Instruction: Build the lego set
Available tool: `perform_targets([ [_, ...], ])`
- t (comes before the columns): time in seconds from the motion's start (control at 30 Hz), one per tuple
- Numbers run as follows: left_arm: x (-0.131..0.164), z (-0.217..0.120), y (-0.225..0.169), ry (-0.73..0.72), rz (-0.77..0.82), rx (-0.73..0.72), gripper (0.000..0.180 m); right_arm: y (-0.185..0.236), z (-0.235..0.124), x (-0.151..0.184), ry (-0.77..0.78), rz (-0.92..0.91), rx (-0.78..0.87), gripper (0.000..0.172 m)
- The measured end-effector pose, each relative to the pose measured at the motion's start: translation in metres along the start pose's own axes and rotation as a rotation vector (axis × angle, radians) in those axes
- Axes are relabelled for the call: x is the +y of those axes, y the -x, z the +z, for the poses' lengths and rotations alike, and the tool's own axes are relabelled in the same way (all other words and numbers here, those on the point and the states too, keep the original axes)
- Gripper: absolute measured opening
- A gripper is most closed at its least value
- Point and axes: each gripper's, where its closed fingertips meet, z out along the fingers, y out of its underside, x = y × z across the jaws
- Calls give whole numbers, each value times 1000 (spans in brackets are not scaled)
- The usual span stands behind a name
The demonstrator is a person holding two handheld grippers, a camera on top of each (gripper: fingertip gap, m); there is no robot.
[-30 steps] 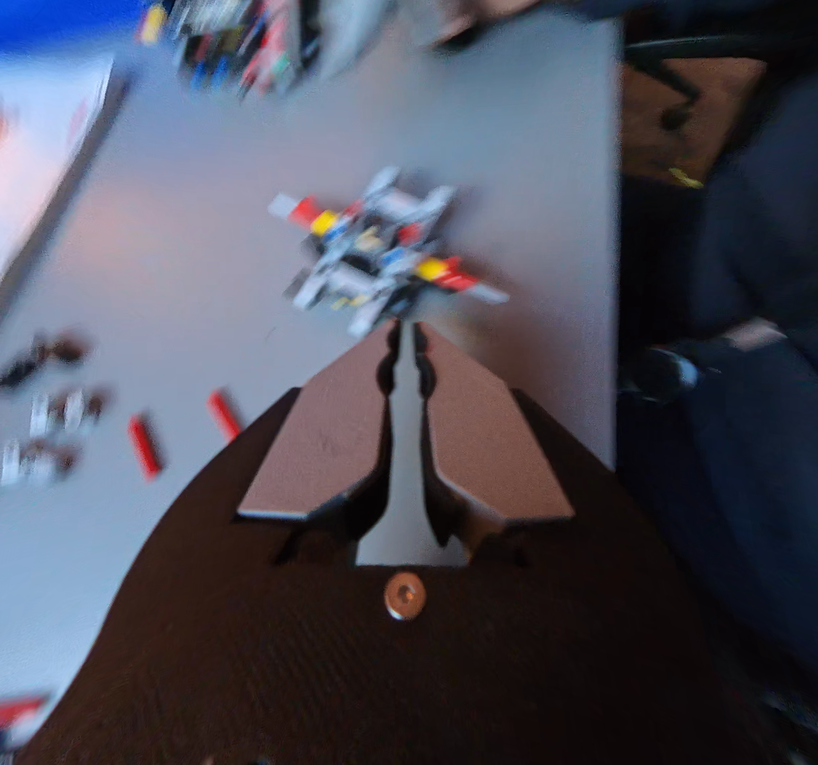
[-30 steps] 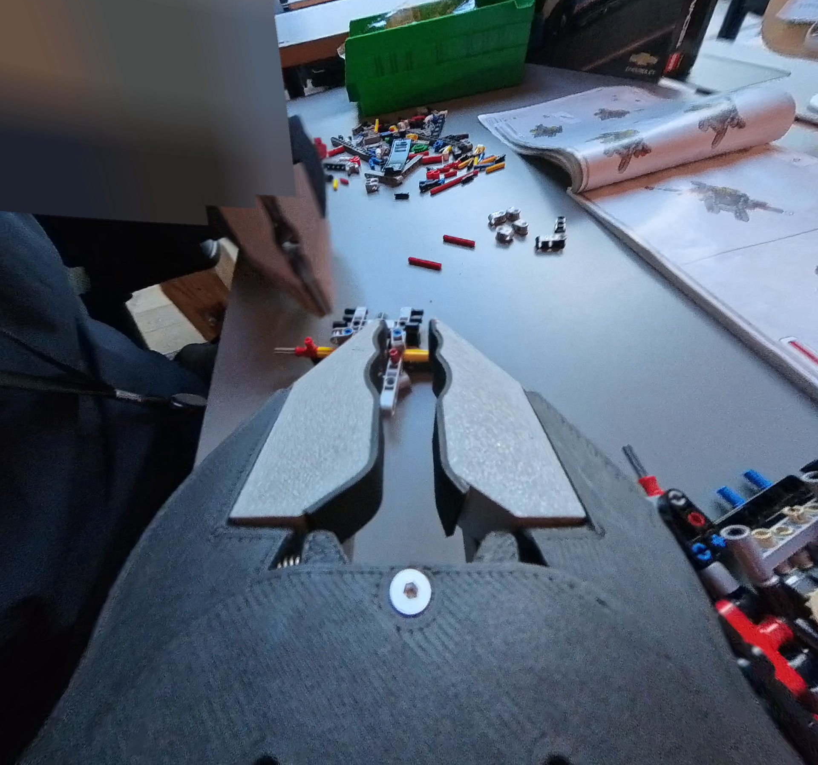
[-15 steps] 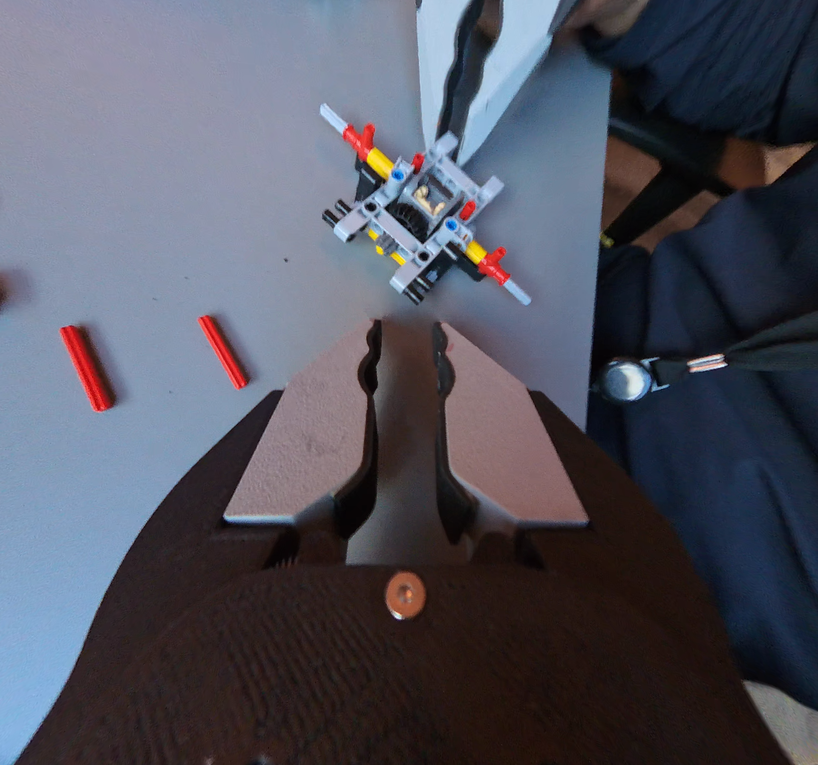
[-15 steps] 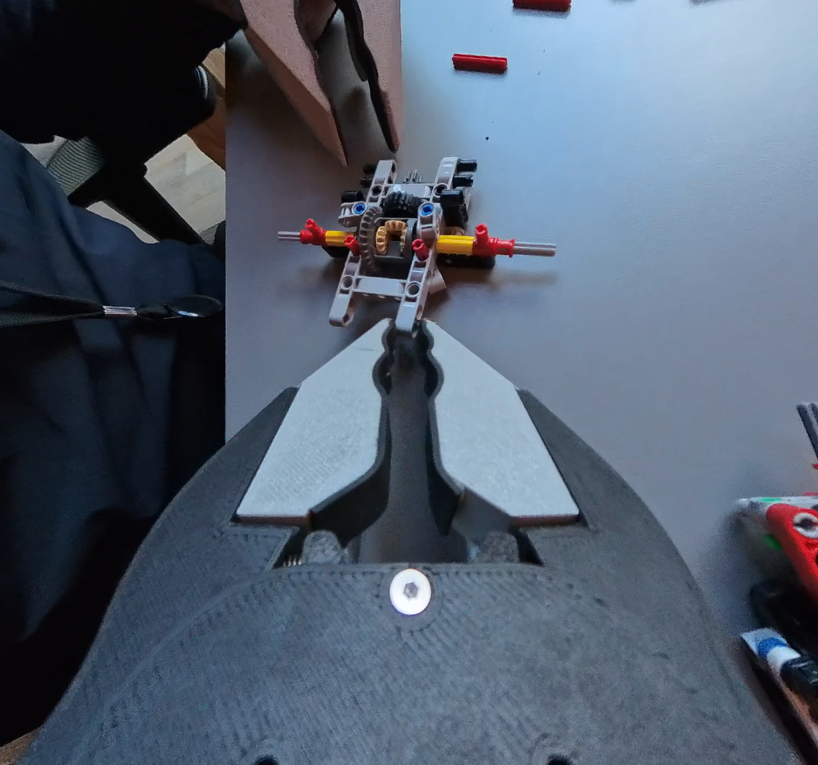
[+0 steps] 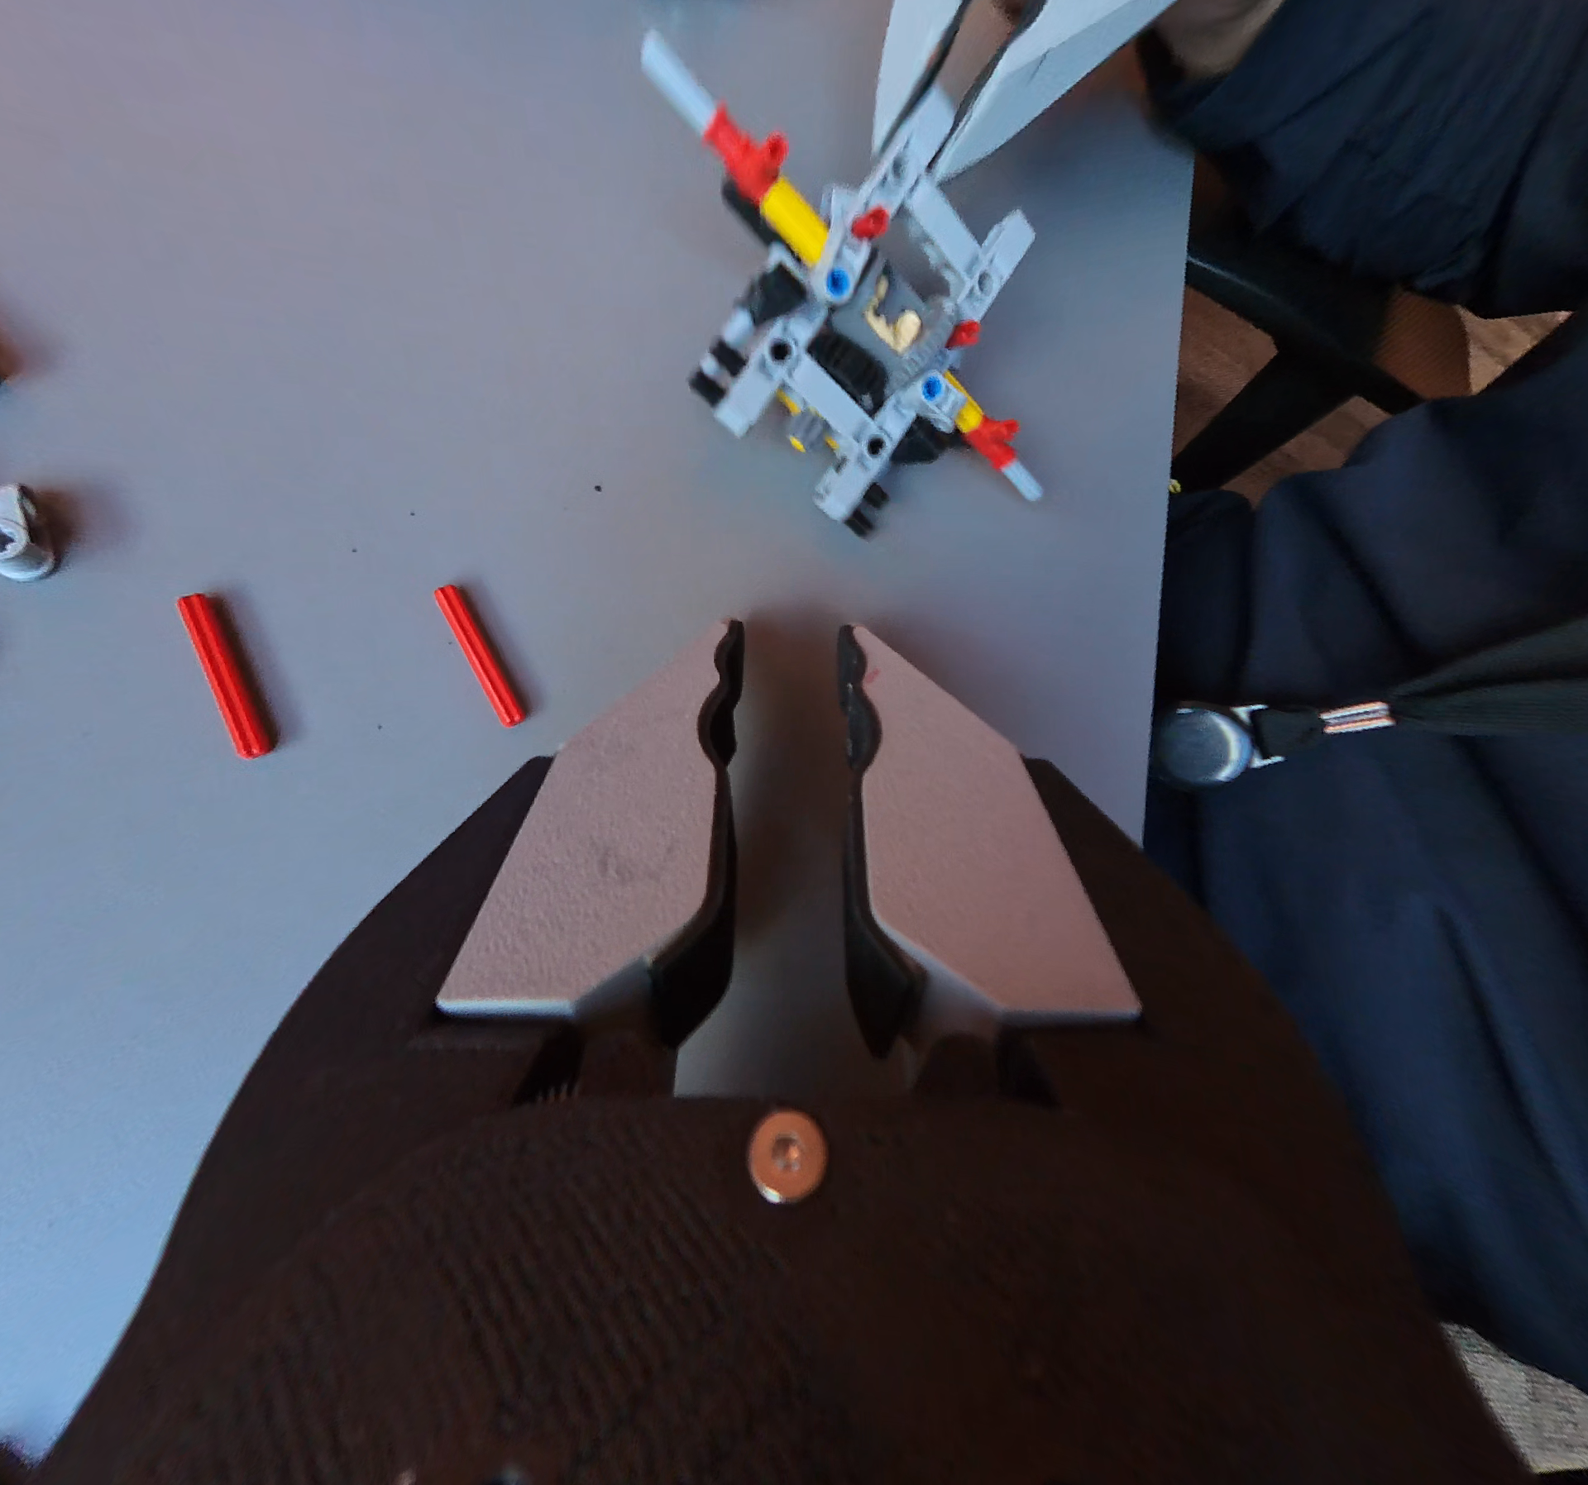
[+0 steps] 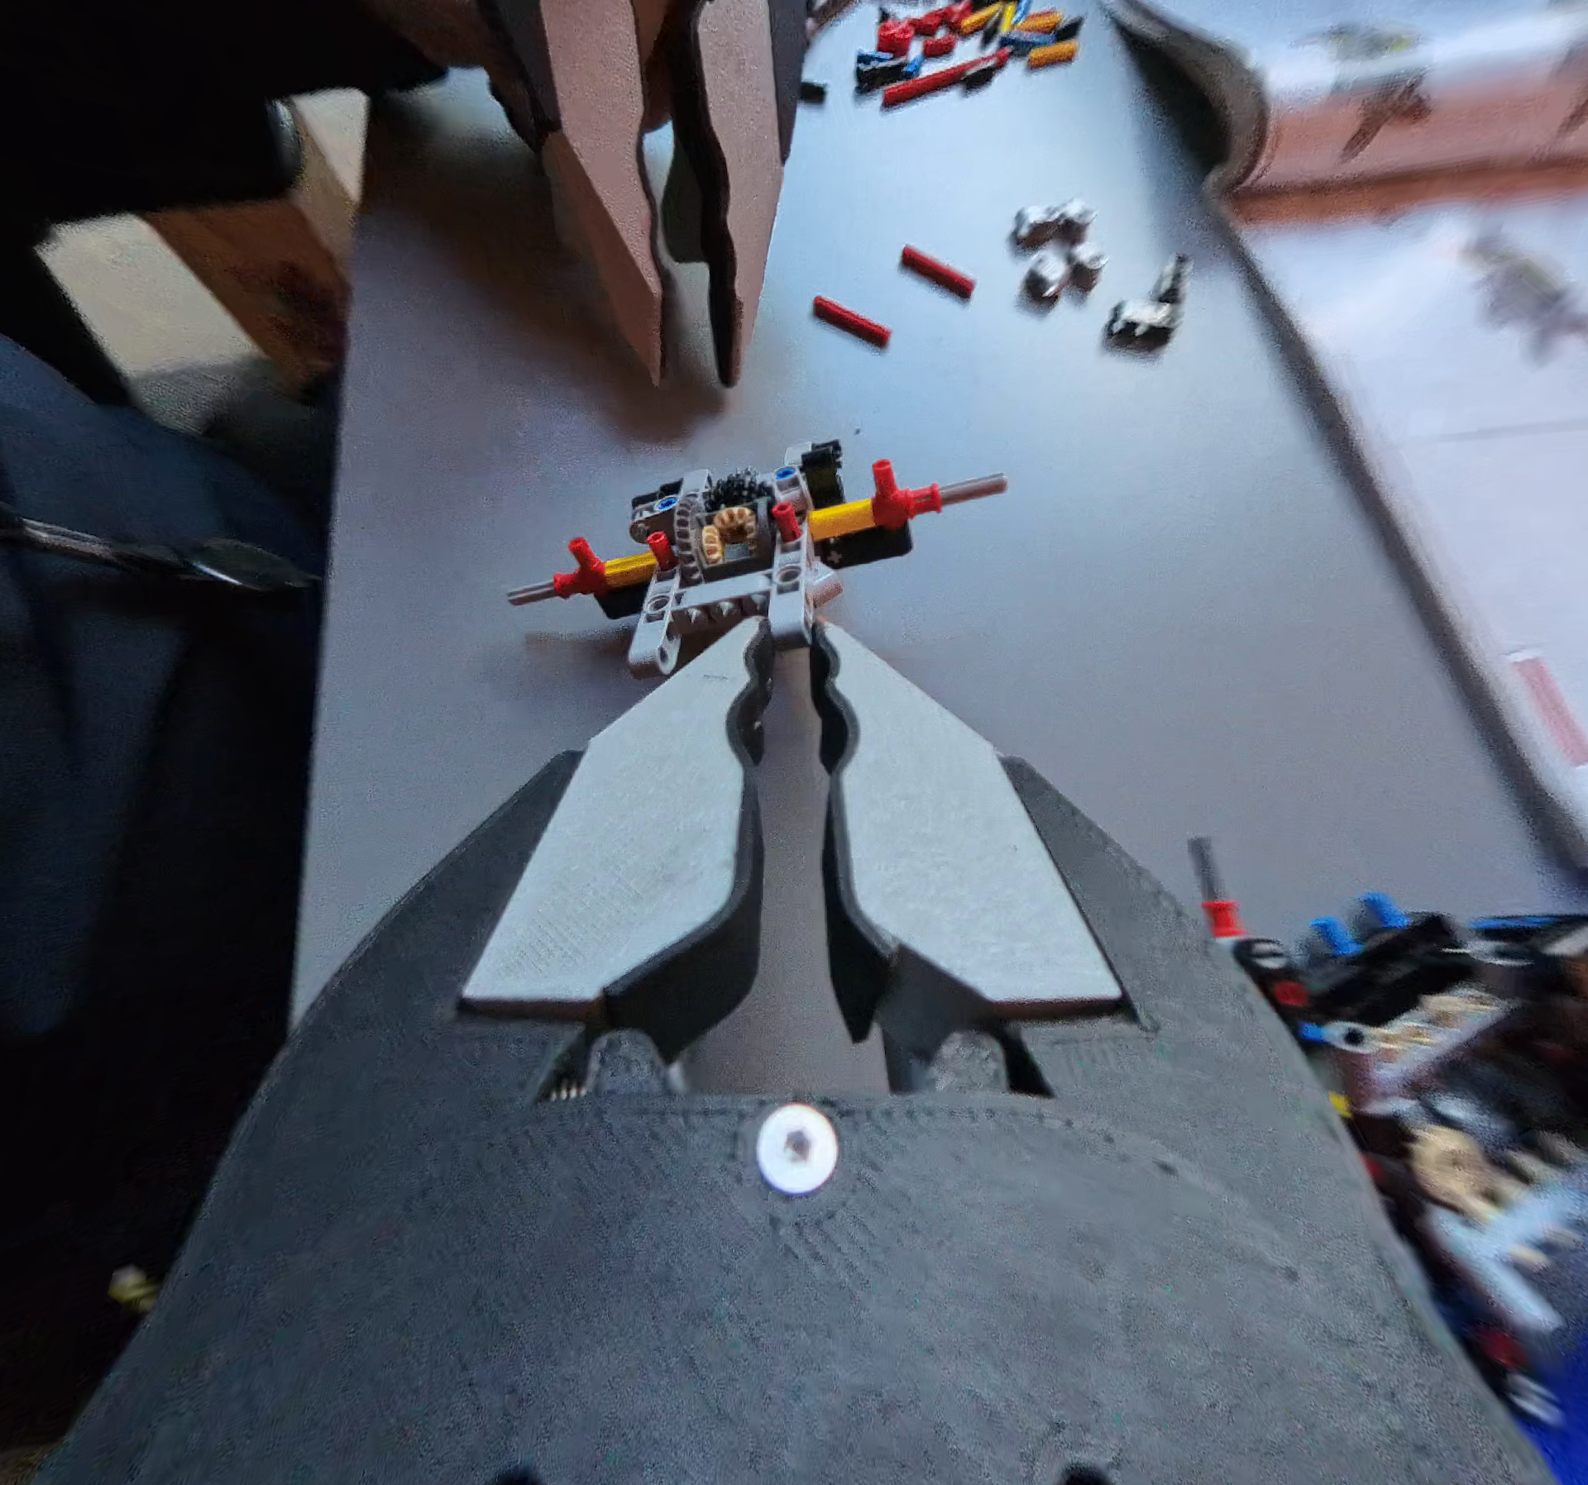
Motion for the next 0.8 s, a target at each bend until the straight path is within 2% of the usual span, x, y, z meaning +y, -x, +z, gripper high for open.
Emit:
perform_targets([
  [0.2, 3, 0, 2, 6, 13, -27, 19, -14, -19, -29, 147, -451, 303, 5],
  [0.33, 3, -1, -1, 5, 26, -32, 18, -15, -24, -48, 336, -891, 521, 5],
  [0.4, 4, -3, -1, 12, 33, -41, 17, -7, -15, -47, 439, -1093, 554, 4],
  [0.5, 10, -6, 1, 29, 31, -59, 17, 10, 6, -36, 535, -1291, 520, 5],
  [0.6, 13, -10, 2, 28, -11, -53, 17, 28, 23, -26, 572, -1345, 446, 5],
  [0.7, 16, -15, 4, 27, -20, -65, 17, 43, 25, -14, 581, -1264, 376, 15],
  [0.8, 18, -16, 3, 21, -20, -60, 17, 53, 13, -9, 520, -1117, 342, 22],
])
